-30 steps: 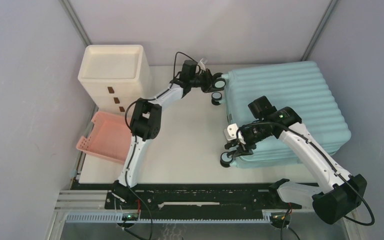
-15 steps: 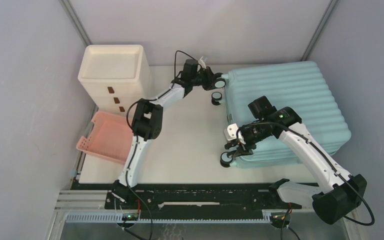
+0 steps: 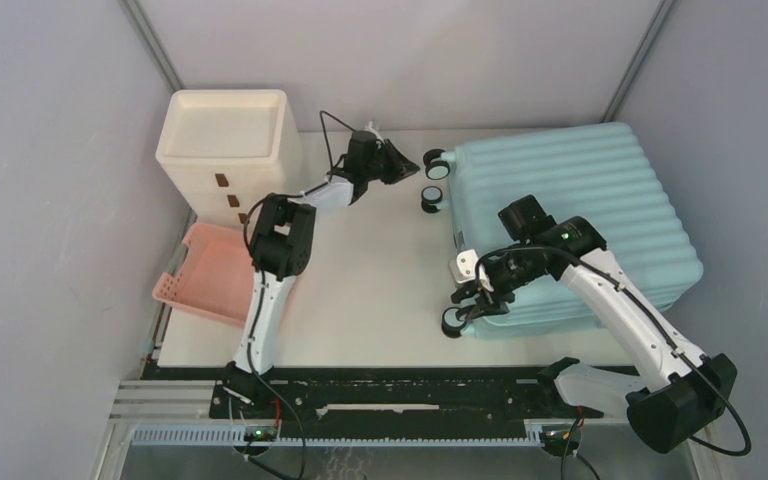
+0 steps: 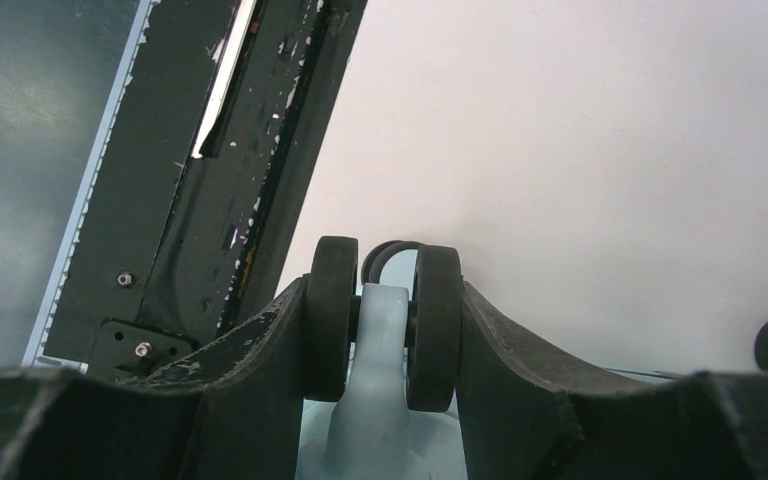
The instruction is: Open, take out, and arrange the luggage
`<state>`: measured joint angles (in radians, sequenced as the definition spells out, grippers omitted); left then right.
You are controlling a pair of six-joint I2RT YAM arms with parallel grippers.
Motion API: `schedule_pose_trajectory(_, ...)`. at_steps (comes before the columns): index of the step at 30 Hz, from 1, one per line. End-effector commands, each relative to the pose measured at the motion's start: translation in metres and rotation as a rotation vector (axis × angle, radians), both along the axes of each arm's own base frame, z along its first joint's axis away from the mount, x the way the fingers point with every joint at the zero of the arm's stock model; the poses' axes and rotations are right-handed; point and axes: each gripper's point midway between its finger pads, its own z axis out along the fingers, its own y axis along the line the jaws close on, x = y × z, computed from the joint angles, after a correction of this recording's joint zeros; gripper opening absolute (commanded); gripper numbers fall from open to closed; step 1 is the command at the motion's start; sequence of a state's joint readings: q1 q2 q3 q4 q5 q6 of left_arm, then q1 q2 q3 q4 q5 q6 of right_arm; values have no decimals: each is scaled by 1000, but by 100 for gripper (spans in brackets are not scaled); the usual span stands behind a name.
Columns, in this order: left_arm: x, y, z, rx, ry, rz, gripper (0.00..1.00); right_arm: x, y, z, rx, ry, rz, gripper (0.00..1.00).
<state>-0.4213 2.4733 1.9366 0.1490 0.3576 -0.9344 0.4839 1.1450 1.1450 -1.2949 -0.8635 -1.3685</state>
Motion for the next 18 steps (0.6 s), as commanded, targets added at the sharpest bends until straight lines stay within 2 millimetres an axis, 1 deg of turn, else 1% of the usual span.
schedule_pose_trajectory(1,-5,21,82,10,-188,64,25,-28,16,21,157,88,57,42)
schedule_pose_trajectory(2,-10,24,85,22,-198,64,27,-27,16,23,156,87,37,52)
schedule_pose_trajectory(3,-15,26,91,25,-210,61,28,-25,16,26,159,78,19,62)
schedule_pose_trajectory(4,-22,30,93,32,-214,59,30,-22,17,30,165,63,-5,71)
schedule_pose_trajectory(5,-28,32,98,36,-227,56,32,-18,17,33,166,45,-30,77)
schedule_pose_trajectory(6,-37,34,109,34,-247,50,34,-15,17,37,163,25,-53,83)
schedule_pose_trajectory(7,-44,36,112,40,-258,43,37,-10,15,40,150,5,-79,87)
schedule_pose_trajectory(10,-70,38,123,67,-299,12,43,-4,13,57,139,-20,-129,92)
schedule_pose_trajectory(11,-79,39,128,79,-320,0,45,-5,11,61,135,-11,-136,93)
schedule_pose_trajectory(12,-89,40,130,94,-331,-12,47,-7,10,65,138,-7,-139,93)
schedule_pose_trajectory(15,-120,44,141,132,-390,-40,51,-14,7,77,177,10,-143,93)
schedule_pose_trajectory(16,-131,46,146,142,-418,-48,53,-16,5,80,191,14,-148,93)
schedule_pose_trajectory(17,-144,48,146,159,-440,-60,54,-18,2,83,203,17,-157,93)
schedule_pose_trajectory(18,-156,50,153,167,-478,-70,55,-19,0,85,209,19,-170,93)
